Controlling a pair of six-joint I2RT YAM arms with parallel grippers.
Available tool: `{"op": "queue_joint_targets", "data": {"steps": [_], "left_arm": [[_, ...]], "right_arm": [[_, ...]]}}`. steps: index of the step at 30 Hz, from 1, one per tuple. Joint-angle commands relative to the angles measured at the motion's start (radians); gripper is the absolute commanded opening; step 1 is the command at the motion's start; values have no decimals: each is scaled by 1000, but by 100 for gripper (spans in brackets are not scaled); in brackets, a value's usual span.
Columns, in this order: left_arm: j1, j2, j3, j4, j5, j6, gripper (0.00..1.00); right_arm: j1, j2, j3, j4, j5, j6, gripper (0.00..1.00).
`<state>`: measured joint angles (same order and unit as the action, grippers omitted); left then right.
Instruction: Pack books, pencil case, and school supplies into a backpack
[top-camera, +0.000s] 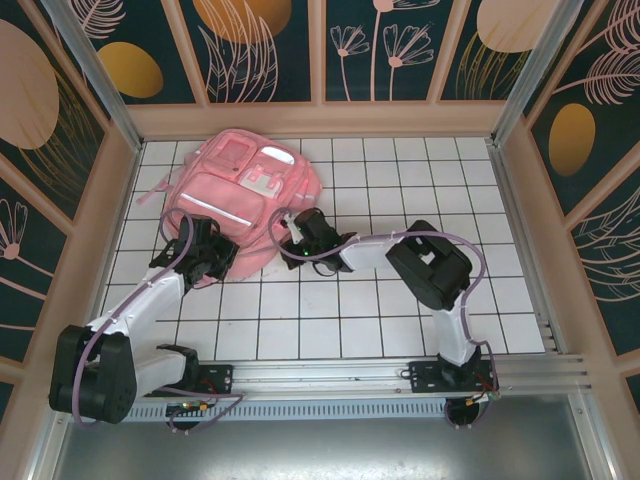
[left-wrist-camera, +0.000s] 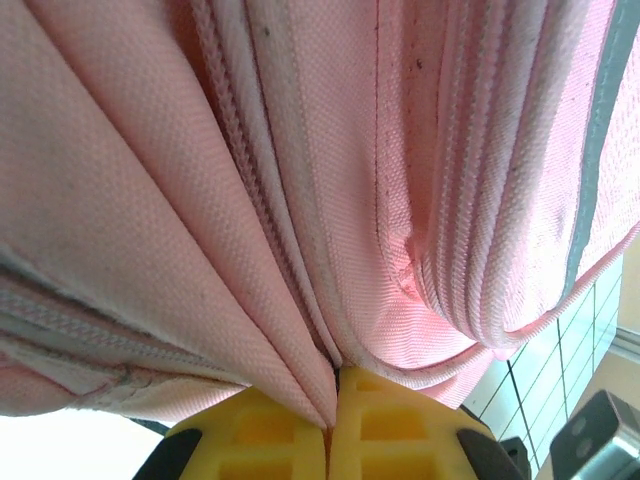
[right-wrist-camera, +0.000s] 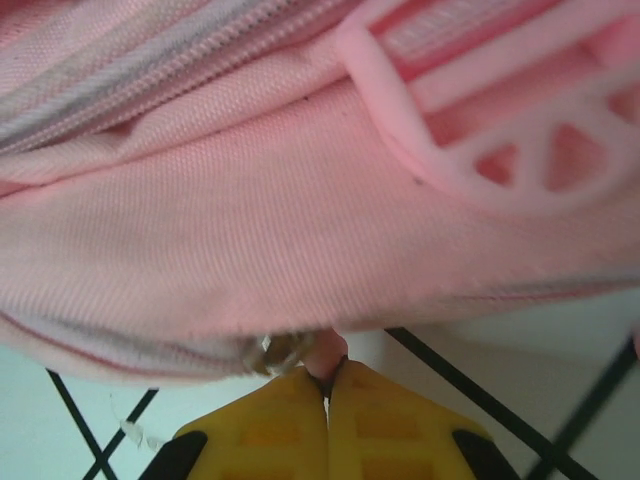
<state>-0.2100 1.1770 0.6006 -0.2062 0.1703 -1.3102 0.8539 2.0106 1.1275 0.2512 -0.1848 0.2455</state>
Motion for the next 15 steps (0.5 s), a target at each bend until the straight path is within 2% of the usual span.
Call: {"op": "queue_joint_targets", "data": {"steps": [1, 9, 13, 15], "left_arm": [[5, -18, 0, -59, -103, 25, 0], [5, -45, 4, -91, -117, 45, 0], [5, -43, 11, -82, -103, 51, 0], [4, -35, 17, -79, -98, 52, 0]], "right_arm": [[-76, -62, -46, -37, 108, 30, 0], [-185, -49, -30, -96, 175, 36, 0], [-190, -69, -30, -67, 85, 8, 0], [-170, -86, -42, -42, 56, -8, 6]]}}
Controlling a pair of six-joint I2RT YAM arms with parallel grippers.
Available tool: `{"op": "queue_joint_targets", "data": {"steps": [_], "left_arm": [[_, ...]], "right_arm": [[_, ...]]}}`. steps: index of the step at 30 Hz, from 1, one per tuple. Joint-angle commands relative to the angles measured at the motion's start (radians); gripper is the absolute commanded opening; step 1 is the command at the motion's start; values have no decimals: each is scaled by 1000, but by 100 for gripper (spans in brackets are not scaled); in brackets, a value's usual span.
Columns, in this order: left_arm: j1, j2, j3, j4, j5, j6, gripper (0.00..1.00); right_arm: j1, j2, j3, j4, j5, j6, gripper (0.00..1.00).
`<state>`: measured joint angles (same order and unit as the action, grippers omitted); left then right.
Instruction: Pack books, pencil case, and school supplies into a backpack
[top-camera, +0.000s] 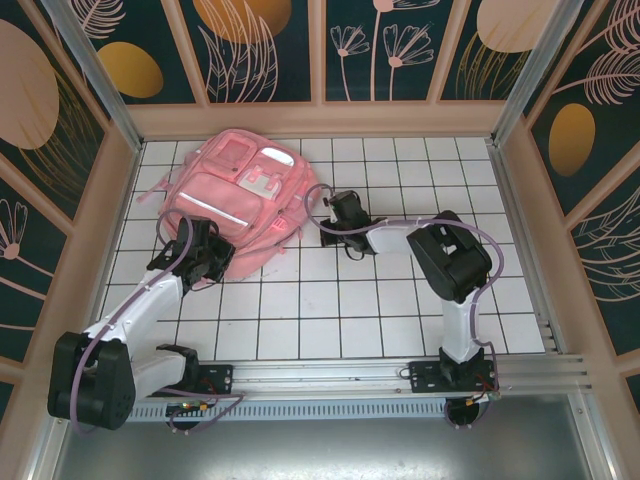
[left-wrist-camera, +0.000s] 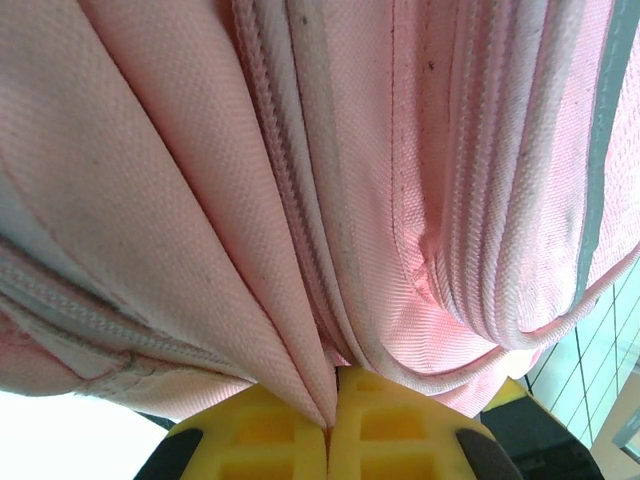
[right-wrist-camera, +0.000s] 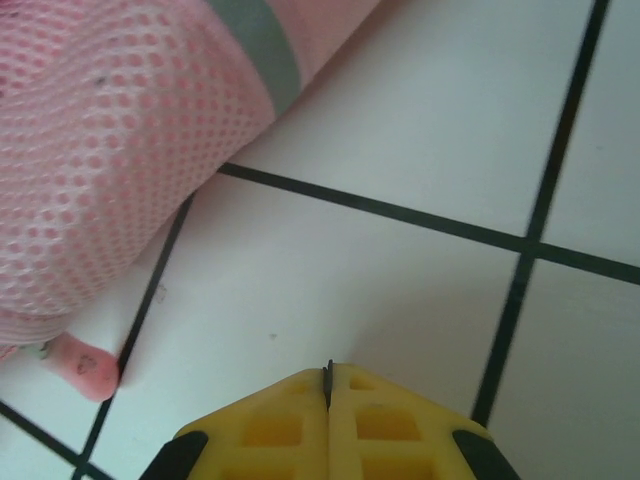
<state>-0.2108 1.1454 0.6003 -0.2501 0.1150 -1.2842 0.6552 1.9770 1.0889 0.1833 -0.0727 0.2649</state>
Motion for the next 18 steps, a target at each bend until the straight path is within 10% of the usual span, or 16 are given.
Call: {"op": "queue_joint_targets", "data": {"steps": [1, 7, 18], "left_arm": [[5, 0, 18, -30, -38, 27, 0], [5, 25, 17, -5, -32, 38, 0], [5, 88, -22, 29, -40, 55, 0]], "right_arm": [[44, -59, -12, 39, -67, -34, 9], [134, -54, -18, 83, -139, -35, 36], [174, 82, 98, 52, -215, -43, 42]]}}
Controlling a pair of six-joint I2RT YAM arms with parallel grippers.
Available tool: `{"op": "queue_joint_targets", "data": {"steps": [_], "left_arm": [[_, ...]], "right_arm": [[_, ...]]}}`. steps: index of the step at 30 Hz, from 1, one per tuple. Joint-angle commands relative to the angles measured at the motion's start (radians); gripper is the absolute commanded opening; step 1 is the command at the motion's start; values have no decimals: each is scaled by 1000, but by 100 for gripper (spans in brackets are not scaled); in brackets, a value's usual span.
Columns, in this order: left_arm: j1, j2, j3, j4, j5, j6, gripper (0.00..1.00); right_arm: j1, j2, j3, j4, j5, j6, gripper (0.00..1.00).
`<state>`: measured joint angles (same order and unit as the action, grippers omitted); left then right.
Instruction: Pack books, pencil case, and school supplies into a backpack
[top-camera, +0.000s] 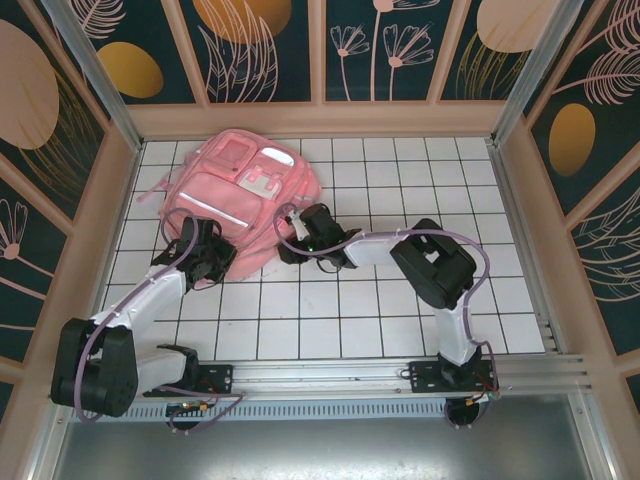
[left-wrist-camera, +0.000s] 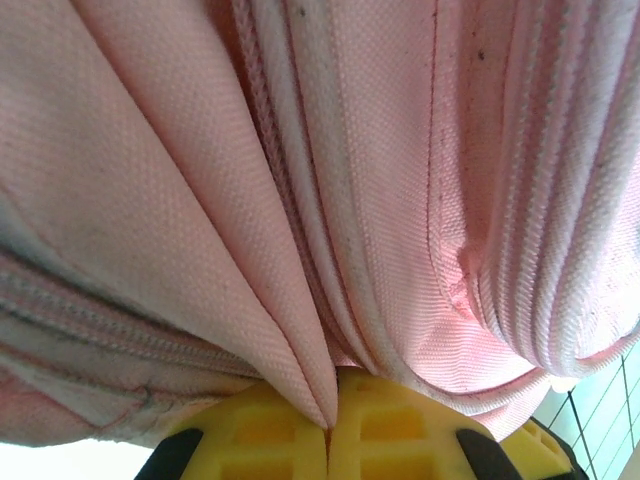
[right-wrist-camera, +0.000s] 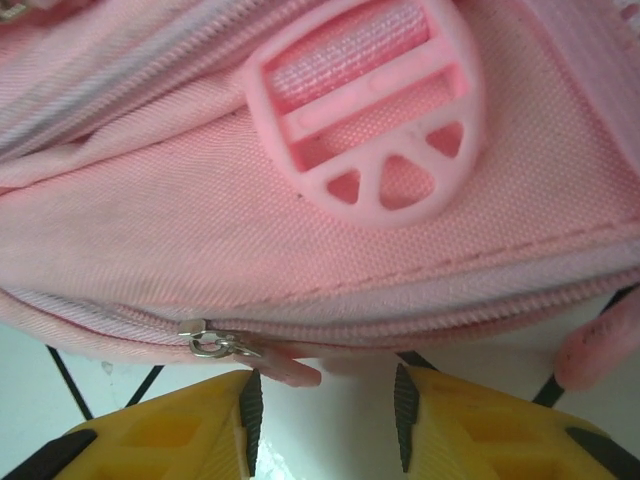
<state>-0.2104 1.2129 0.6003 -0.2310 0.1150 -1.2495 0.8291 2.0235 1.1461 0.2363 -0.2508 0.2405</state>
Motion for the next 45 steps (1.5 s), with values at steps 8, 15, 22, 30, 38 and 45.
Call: {"op": "queue_joint_targets", "data": {"steps": [8, 15, 22, 30, 38, 45], "left_arm": [[5, 15, -10, -5, -43, 28, 0], [5, 17, -13, -1, -43, 27, 0], [5, 19, -14, 1, -38, 28, 0], [5, 13, -17, -1, -40, 26, 0], [5, 0, -19, -10, -44, 30, 0], [5, -31, -21, -37, -57, 39, 0]], "right_arm": [[2, 59, 50, 23, -118, -18, 45], [4, 54, 22, 54, -121, -8, 47], [8, 68, 48, 96, -148, 28, 42], [9, 17, 4, 90, -96, 39, 0], [-30, -69, -58, 0, 99, 46, 0], [-120, -42, -31, -87, 224, 67, 0]]}}
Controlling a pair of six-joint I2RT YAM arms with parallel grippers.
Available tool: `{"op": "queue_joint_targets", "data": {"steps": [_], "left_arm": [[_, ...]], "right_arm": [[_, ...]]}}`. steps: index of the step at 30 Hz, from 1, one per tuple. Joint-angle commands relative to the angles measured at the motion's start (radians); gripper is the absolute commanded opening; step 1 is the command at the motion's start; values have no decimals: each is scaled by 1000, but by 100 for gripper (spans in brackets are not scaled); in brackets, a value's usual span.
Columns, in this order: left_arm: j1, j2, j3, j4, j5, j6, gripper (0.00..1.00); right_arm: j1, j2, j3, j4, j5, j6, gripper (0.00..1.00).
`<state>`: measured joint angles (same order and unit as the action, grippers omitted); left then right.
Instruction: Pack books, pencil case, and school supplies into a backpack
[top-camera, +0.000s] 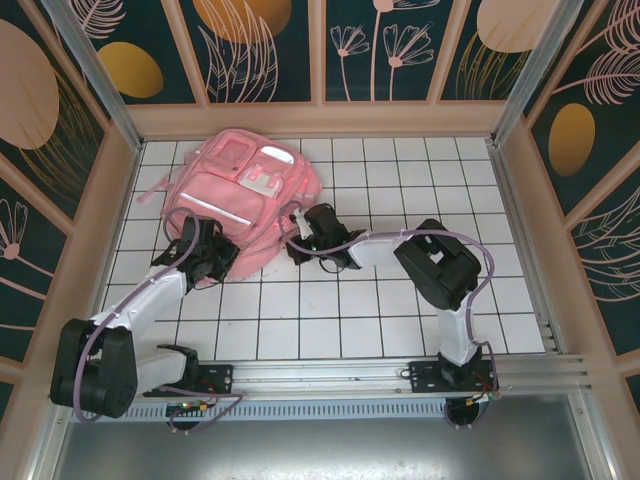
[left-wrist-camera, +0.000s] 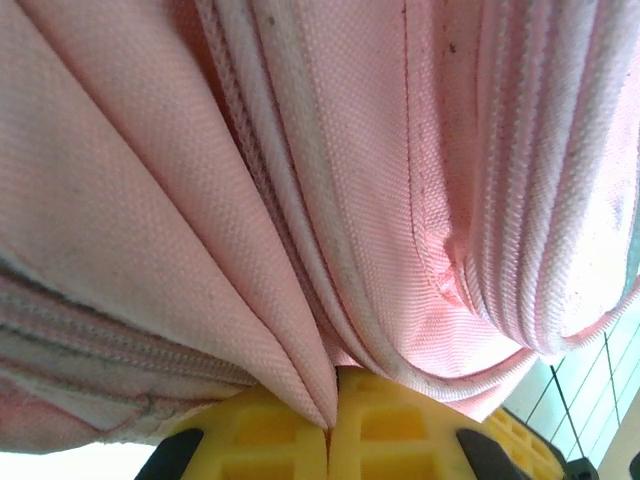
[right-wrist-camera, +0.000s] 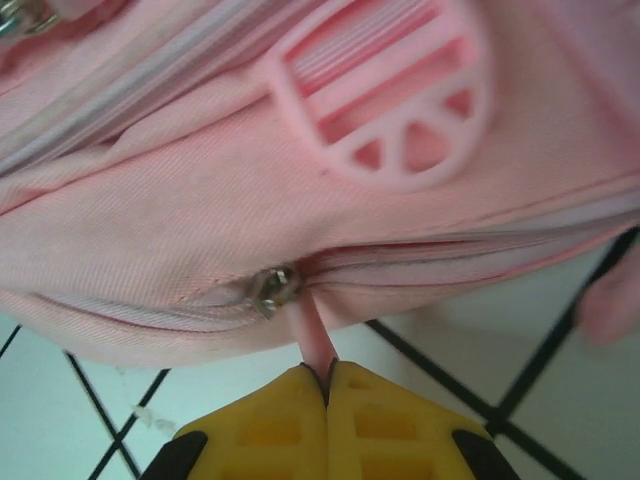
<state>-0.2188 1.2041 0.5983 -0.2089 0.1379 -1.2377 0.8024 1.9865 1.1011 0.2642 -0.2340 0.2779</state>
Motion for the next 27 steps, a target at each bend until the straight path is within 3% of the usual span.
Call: {"op": "queue_joint_targets", "data": {"steps": [1, 5, 11, 15, 17, 24, 27], "left_arm": [[13, -24, -20, -62, -80, 27, 0], [14, -41, -21, -82, -89, 30, 0], [13, -45, -23, -69, -80, 27, 0], [13, -29, -20, -58, -72, 27, 0], [14, -25, -20, -54, -70, 27, 0], [13, -14, -16, -49, -63, 31, 0], [13, -14, -16, -50, -64, 30, 0]], "right_arm": [[-105, 7, 27, -130, 219, 27, 0], [-149, 41, 82, -177, 269, 34, 0], [-146, -7, 43, -80, 94, -23, 0], [-97, -48, -3, -26, 10, -48, 27], [-69, -59, -16, -9, -12, -47, 35], [32, -20, 11, -13, 2, -87, 46], [65, 14, 64, -55, 81, -121, 50]]}}
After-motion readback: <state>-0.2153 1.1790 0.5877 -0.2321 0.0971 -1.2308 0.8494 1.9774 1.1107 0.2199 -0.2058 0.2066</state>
